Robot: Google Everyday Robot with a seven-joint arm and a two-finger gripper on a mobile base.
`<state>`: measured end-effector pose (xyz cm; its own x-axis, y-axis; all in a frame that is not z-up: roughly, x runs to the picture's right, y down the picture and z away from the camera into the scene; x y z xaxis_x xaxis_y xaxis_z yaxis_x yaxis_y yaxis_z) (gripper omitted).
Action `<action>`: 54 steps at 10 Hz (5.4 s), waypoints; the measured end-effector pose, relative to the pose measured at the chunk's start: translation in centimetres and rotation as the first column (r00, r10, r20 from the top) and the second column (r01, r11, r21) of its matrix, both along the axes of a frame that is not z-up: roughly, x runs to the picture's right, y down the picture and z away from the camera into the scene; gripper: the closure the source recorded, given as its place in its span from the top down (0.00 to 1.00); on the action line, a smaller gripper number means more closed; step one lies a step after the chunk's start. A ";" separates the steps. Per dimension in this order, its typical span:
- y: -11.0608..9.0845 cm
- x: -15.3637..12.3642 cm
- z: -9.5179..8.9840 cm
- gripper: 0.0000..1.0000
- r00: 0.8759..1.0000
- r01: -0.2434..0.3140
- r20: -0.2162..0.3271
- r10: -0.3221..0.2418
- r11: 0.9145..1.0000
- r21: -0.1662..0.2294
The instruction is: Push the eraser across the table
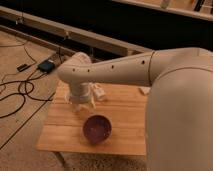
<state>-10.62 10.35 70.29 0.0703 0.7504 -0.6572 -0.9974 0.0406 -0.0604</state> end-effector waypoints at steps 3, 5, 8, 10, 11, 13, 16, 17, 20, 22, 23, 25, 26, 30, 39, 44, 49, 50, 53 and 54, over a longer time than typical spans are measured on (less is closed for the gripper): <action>0.0 0.0 0.0 0.65 1.000 0.000 0.000 0.000 1.000 0.000; 0.0 0.0 0.0 0.65 1.000 0.000 0.000 0.000 1.000 0.000; 0.0 0.0 0.0 0.65 1.000 0.000 0.000 0.000 1.000 0.000; 0.0 0.0 0.0 0.65 1.000 0.000 0.000 0.000 1.000 0.000; 0.0 0.0 0.0 0.65 1.000 0.000 0.000 0.000 1.000 0.000; 0.0 0.0 0.0 0.65 1.000 0.000 0.000 0.000 1.000 0.000; 0.0 0.0 0.0 0.65 1.000 0.000 0.000 0.000 1.000 0.000; 0.0 0.0 0.0 0.65 1.000 0.000 0.000 0.000 1.000 0.000; 0.0 0.0 0.0 0.65 1.000 0.000 0.000 0.000 1.000 0.000; 0.0 0.0 0.0 0.65 1.000 0.000 0.000 0.000 1.000 0.000; 0.0 0.0 0.0 0.65 1.000 0.000 0.000 0.000 1.000 0.000; 0.0 0.0 0.0 0.65 1.000 0.000 0.000 0.000 1.000 0.000; 0.0 0.0 0.0 0.65 1.000 0.000 0.000 0.000 1.000 0.000; 0.1 0.0 0.1 0.65 1.000 -0.005 -0.001 0.005 1.000 -0.013; 2.7 17.6 4.3 0.65 0.929 -0.293 -0.234 0.287 0.956 0.011; 9.6 27.8 3.9 0.65 0.799 -0.461 -0.380 0.466 0.880 0.112; 12.3 32.1 4.4 0.65 0.762 -0.482 -0.433 0.482 0.868 0.118; 11.9 33.0 5.4 0.65 0.767 -0.475 -0.432 0.474 0.873 0.114; 10.7 35.0 7.2 0.65 0.770 -0.456 -0.442 0.460 0.881 0.122; 10.7 35.2 7.2 0.65 0.768 -0.458 -0.444 0.461 0.881 0.122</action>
<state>24.53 21.03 77.48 -0.5837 0.6210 -0.5232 -0.8118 -0.4307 0.3944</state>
